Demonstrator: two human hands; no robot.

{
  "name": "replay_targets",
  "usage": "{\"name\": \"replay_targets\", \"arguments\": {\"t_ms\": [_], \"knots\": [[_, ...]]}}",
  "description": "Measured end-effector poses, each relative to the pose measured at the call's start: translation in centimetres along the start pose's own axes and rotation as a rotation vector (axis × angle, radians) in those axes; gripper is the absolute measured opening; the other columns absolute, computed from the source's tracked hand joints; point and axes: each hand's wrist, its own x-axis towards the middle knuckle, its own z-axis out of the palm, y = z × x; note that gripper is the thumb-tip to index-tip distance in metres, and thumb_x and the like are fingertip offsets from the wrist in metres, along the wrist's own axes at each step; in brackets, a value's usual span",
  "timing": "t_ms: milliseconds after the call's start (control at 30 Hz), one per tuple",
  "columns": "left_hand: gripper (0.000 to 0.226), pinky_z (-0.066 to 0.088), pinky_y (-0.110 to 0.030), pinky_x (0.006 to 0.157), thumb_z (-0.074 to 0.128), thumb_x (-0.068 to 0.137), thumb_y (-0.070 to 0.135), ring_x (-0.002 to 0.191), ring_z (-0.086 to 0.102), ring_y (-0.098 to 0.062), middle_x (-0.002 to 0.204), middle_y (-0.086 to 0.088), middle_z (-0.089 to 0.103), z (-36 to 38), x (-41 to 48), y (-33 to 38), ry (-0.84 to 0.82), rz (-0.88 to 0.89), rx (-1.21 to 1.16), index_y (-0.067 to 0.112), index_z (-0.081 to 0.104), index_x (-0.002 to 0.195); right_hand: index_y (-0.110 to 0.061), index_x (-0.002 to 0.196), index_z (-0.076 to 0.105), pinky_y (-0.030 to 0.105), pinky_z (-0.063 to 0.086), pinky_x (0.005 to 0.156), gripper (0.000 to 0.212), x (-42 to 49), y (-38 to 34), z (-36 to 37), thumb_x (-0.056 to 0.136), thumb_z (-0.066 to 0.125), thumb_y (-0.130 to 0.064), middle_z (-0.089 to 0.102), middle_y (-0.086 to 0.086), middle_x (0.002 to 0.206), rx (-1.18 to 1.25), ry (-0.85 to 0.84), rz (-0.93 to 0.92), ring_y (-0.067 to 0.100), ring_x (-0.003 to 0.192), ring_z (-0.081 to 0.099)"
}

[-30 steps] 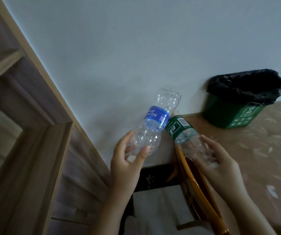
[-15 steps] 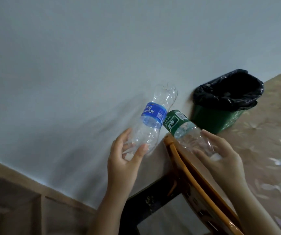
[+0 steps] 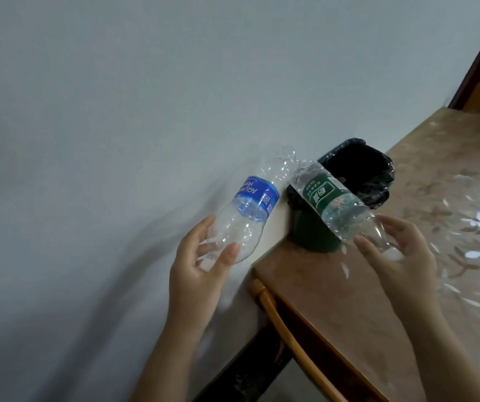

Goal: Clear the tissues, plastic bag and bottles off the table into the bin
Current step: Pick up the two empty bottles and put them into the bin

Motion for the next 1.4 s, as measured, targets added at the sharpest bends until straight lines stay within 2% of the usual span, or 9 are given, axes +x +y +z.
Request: {"name": "replay_targets", "arguments": {"t_ms": [233,467,633,700,800,967,1100,1267,1400], "knots": [[0.047,0.044,-0.004,0.068,0.064,0.061,0.046,0.089,0.059,0.007,0.106,0.017,0.058,3.7,2.8,0.1,-0.052,0.032,0.038,0.045,0.049,0.106,-0.028,0.105,0.056,0.028,0.035,0.084,0.039,6.6,2.1,-1.5,0.072,0.074,-0.020,0.055,0.000,0.106,-0.160,0.079,-0.038,0.015,0.101,0.050],[0.046,0.043,-0.003,0.070,0.070,0.065,0.045,0.094,0.058,0.003,0.106,0.016,0.059,6.2,4.7,-0.5,-0.050,0.014,0.051,0.047,0.049,0.107,-0.014,0.112,0.057,0.020,0.028,0.074,0.044,12.1,3.0,-1.0,0.073,0.074,-0.020,0.055,0.012,0.111,-0.357,0.046,-0.056,0.012,0.091,0.042],[0.045,0.041,-0.001,0.071,0.069,0.069,0.055,0.093,0.058,0.006,0.105,0.017,0.058,7.2,6.0,-0.4,-0.044,0.013,0.072,0.048,0.048,0.108,-0.013,0.113,0.056,0.029,0.035,0.077,0.044,15.6,3.3,-0.3,0.073,0.074,-0.021,0.055,0.014,0.113,-0.425,-0.006,-0.089,0.018,0.090,0.045],[0.048,0.041,-0.002,0.073,0.061,0.064,0.057,0.093,0.058,0.004,0.105,0.016,0.059,7.6,6.3,-0.5,-0.044,0.015,0.083,0.049,0.048,0.110,-0.012,0.112,0.056,0.029,0.035,0.076,0.044,17.0,3.3,-0.3,0.073,0.074,-0.022,0.056,0.016,0.112,-0.444,0.008,-0.089,0.023,0.091,0.048],[0.049,0.041,-0.003,0.073,0.062,0.063,0.056,0.093,0.058,0.005,0.107,0.015,0.059,8.0,6.7,-0.6,-0.051,0.005,0.060,0.048,0.049,0.110,-0.010,0.110,0.056,0.032,0.036,0.075,0.044,18.5,3.6,-0.6,0.072,0.074,-0.023,0.059,0.018,0.112,-0.472,0.044,-0.078,0.032,0.095,0.053],[0.050,0.043,-0.004,0.073,0.075,0.066,0.051,0.093,0.059,0.004,0.109,0.013,0.058,8.7,7.2,-0.8,-0.072,0.003,0.026,0.046,0.050,0.110,-0.013,0.107,0.053,0.038,0.043,0.072,0.042,18.7,4.1,-0.7,0.073,0.073,-0.029,0.061,0.016,0.105,-0.513,0.071,-0.047,0.032,0.089,0.055],[0.050,0.043,-0.006,0.075,0.063,0.062,0.055,0.094,0.059,0.003,0.109,0.014,0.059,9.0,7.5,-1.3,-0.084,-0.003,0.023,0.049,0.050,0.110,-0.013,0.106,0.051,0.038,0.045,0.071,0.043,18.3,4.5,0.1,0.072,0.074,-0.028,0.060,0.012,0.096,-0.511,0.014,-0.038,0.030,0.084,0.054],[0.052,0.042,-0.004,0.073,0.070,0.062,0.056,0.095,0.058,0.004,0.109,0.015,0.058,9.2,7.8,-1.3,-0.097,-0.001,0.023,0.048,0.049,0.110,-0.014,0.103,0.050,0.044,0.049,0.069,0.040,18.3,5.0,2.0,0.073,0.074,-0.026,0.056,0.005,0.087,-0.498,-0.041,-0.009,0.029,0.082,0.055],[0.051,0.043,-0.004,0.073,0.066,0.063,0.056,0.096,0.059,0.003,0.109,0.016,0.059,9.3,8.0,-1.5,-0.100,0.005,0.016,0.048,0.050,0.110,-0.013,0.101,0.050,0.034,0.040,0.064,0.037,18.3,6.1,3.3,0.074,0.073,-0.023,0.056,0.004,0.089,-0.491,-0.099,-0.025,0.025,0.081,0.050]]}}
